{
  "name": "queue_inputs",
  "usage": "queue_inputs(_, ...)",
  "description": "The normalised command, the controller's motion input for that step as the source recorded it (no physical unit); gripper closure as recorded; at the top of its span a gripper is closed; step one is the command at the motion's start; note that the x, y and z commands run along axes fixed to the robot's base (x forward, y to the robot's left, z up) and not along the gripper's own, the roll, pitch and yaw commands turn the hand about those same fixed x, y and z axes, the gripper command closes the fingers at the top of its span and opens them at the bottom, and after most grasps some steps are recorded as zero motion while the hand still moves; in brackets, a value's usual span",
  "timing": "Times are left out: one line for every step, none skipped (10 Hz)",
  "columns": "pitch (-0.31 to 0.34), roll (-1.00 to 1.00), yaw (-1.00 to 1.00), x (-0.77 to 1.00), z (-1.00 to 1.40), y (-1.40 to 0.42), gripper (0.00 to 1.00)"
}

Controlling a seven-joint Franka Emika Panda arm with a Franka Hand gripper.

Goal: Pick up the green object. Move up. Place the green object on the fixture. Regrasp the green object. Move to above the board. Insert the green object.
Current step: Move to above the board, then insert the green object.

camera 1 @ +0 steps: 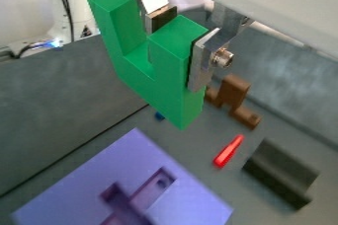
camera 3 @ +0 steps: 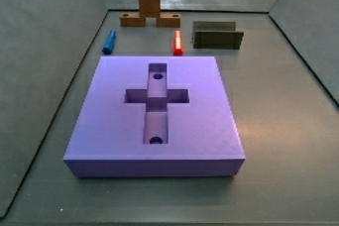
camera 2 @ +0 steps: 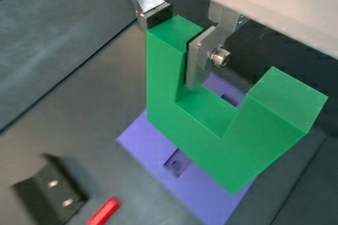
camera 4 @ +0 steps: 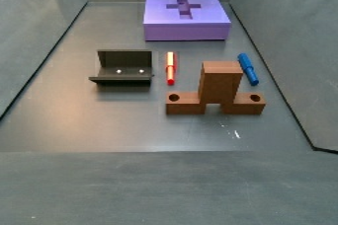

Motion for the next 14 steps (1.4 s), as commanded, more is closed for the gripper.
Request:
queue_inputs(-0.065,-0.61,-0.02,-0.08,0.0,0.03,1.0)
queue_inputs(-0.074,-0.44,-0.01,-0.08,0.01,0.03,1.0)
queue_inputs(-0.067,-0.26,-0.01,-0.07,0.0,0.02,1.0)
queue_inputs(0.0,-0.01,0.0,0.0,-0.02,0.0,1.0)
queue_inputs(-0.031,-0.05,0.0,0.0,-0.18,-0.06,1.0)
queue_inputs(-0.124,-0.31,0.15,0.0,-0.39,-0.13,1.0)
queue_inputs(-0.17,-0.36,0.15,0.0,-0.28,-0.23,1.0)
queue_inputs(-0.197,-0.35,0.13,0.0,-0.28,-0.24,1.0)
queue_inputs(-0.267,-0.26,0.15,0.12,-0.39,-0.09,1.0)
queue_inputs(-0.3,-0.09,0.13,0.2,-0.65,-0.15,1.0)
queue_inputs(-0.3,-0.07,0.13,0.21,-0.66,-0.12,1.0)
queue_inputs(-0.291,-0.07,0.14,0.2,-0.68,-0.09,1.0)
queue_inputs(-0.271,-0.06,0.15,0.17,-0.71,-0.09,1.0)
queue_inputs(-0.26,-0.02,0.14,0.1,-0.73,-0.16,1.0)
